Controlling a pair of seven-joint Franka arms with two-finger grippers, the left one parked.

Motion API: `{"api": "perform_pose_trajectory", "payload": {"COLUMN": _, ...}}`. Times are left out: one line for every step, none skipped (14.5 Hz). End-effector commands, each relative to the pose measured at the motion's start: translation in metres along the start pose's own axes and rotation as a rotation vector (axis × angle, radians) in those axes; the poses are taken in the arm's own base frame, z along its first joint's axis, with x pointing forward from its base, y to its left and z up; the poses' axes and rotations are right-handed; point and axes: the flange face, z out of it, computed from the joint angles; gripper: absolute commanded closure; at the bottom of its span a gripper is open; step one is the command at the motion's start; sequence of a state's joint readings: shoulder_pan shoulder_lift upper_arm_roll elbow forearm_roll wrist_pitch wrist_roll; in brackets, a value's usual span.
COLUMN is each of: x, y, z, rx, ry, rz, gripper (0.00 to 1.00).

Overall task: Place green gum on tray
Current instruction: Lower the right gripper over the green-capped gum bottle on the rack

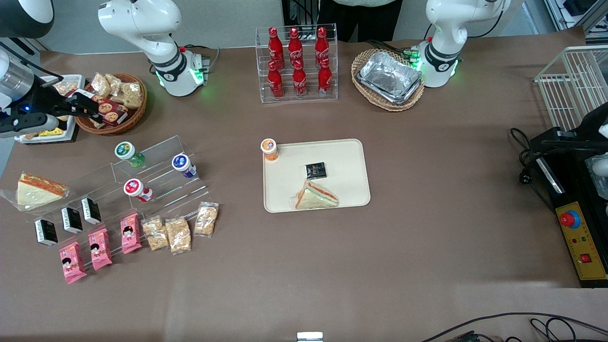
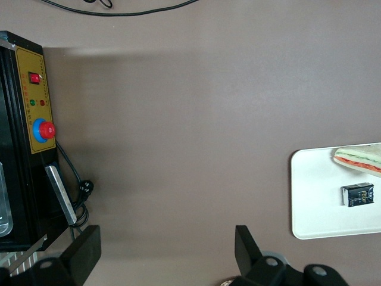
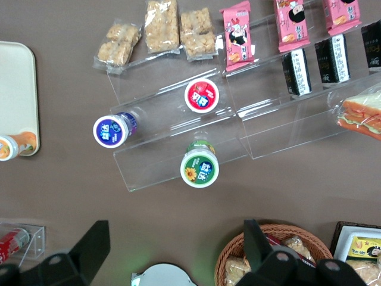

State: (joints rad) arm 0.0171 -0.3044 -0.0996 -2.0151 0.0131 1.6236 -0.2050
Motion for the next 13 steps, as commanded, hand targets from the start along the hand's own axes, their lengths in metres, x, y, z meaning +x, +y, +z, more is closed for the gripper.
{"api": "perform_pose_trajectory", "payload": {"x": -0.006, "y": 0.003, "z": 0.014, "rx": -0.017, "ry": 0.002, "rz": -0.024, "gripper": 0.0}}
{"api": "perform_pose_trajectory", "payload": {"x": -0.007, "y": 0.003, "z": 0.02, "rx": -0.02, "ry": 0.003, "rz": -0.026, "gripper": 0.0}}
{"api": "perform_pose_trajectory", "payload": {"x": -0.007, "y": 0.003, "z": 0.025, "rx": -0.021, "ry": 0.003, "rz": -0.031, "gripper": 0.0}}
{"api": "perform_pose_trajectory", "payload": {"x": -0.009, "y": 0.004, "z": 0.03, "rx": -0.021, "ry": 0.004, "rz": -0.035, "gripper": 0.0}}
{"api": "perform_pose_trajectory", "payload": {"x": -0.009, "y": 0.004, "z": 0.036, "rx": -0.021, "ry": 0.006, "rz": -0.035, "gripper": 0.0}}
{"api": "perform_pose_trajectory", "payload": {"x": -0.008, "y": 0.006, "z": 0.04, "rx": -0.02, "ry": 0.008, "rz": -0.034, "gripper": 0.0}}
{"api": "perform_pose_trajectory", "payload": {"x": -0.009, "y": 0.007, "z": 0.046, "rx": -0.028, "ry": 0.003, "rz": -0.035, "gripper": 0.0}}
{"api": "perform_pose_trajectory", "payload": {"x": -0.009, "y": 0.008, "z": 0.054, "rx": -0.03, "ry": -0.001, "rz": -0.033, "gripper": 0.0}}
{"api": "perform_pose_trajectory", "payload": {"x": -0.009, "y": 0.01, "z": 0.059, "rx": -0.029, "ry": 0.001, "rz": -0.029, "gripper": 0.0}}
{"api": "perform_pose_trajectory", "payload": {"x": -0.009, "y": 0.01, "z": 0.063, "rx": -0.029, "ry": -0.001, "rz": -0.03, "gripper": 0.0}}
{"api": "perform_pose_trajectory", "payload": {"x": -0.009, "y": 0.011, "z": 0.065, "rx": -0.03, "ry": -0.002, "rz": -0.03, "gripper": 0.0}}
{"api": "perform_pose_trajectory", "payload": {"x": -0.008, "y": 0.011, "z": 0.066, "rx": -0.03, "ry": -0.003, "rz": -0.03, "gripper": 0.0}}
{"api": "perform_pose_trajectory", "payload": {"x": -0.007, "y": 0.011, "z": 0.069, "rx": -0.03, "ry": -0.006, "rz": -0.03, "gripper": 0.0}}
